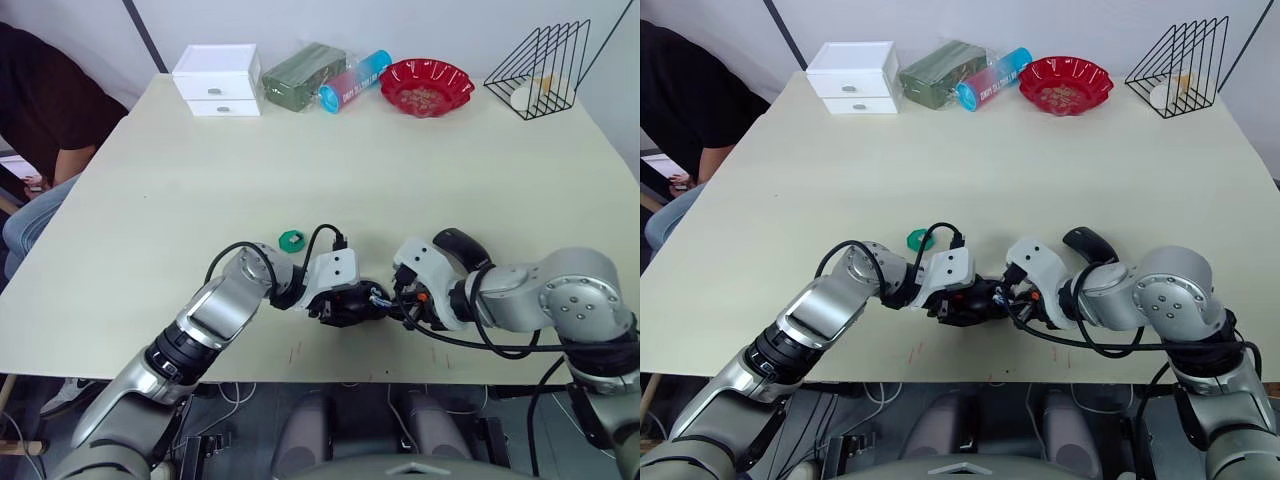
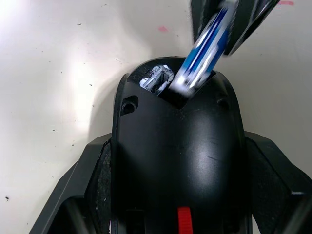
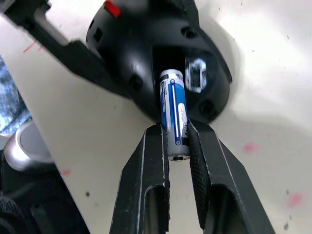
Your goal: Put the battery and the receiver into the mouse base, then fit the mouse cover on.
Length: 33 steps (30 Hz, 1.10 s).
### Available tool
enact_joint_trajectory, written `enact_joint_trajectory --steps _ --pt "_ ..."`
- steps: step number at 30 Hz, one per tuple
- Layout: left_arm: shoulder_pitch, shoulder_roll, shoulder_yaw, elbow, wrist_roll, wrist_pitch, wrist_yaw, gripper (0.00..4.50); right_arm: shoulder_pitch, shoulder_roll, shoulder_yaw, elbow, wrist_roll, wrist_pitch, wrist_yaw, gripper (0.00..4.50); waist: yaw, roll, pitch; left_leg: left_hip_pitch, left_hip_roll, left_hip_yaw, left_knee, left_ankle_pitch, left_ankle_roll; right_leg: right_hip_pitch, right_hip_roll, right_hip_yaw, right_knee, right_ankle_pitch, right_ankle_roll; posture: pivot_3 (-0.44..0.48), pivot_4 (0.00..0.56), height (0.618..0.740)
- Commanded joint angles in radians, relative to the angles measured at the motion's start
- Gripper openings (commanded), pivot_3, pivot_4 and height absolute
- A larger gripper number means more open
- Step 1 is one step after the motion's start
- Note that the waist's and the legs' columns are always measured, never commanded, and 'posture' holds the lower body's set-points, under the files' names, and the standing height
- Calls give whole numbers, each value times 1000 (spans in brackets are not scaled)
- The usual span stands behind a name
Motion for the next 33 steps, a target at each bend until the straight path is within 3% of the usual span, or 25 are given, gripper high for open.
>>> enact_joint_trajectory --steps 1,7,13,16,23,29,32,33 --pt "26 3 -31 37 19 23 13 2976 -17 9 19 34 73 6 -96 46 0 0 0 0 0 0 0 0 0 0 0 0 0 0 0 0 150 740" --pt "31 4 -30 35 20 24 17 2976 -39 8 32 71 160 6 -184 46 -2 0 0 0 0 0 0 0 0 0 0 0 0 0 0 0 150 740" --pt "28 4 -33 35 20 22 17 2976 -59 -27 40 60 201 6 -164 2883 -2 0 -1 0 0 0 0 0 0 0 0 0 0 0 0 0 150 740" --pt "28 5 -34 33 19 23 15 2976 -66 -53 16 51 187 2 -135 3775 -1 -1 0 0 0 0 0 0 0 0 0 -1 0 0 0 0 150 740" --pt "27 8 -31 40 19 18 10 2976 15 -208 -20 -101 60 -100 89 3775 -1 -1 0 -1 1 -1 -1 0 0 0 -1 -1 -2 0 0 0 150 740" --pt "18 4 -33 49 21 12 9 2976 235 -307 -45 -212 -221 -473 448 3775 1 -1 0 -2 0 -2 -1 0 0 0 0 -3 -3 0 0 0 150 740" --pt "15 3 -34 51 24 8 7 2976 299 -313 -44 -209 -308 -573 537 2918 0 -1 0 -1 0 -1 -1 0 0 0 0 -2 -3 0 0 0 150 740" --pt "15 3 -34 51 24 8 6 2976 316 -306 -47 -206 -331 -605 560 2448 0 -1 0 -1 0 -1 -1 0 0 0 0 -2 -3 0 0 0 150 740"
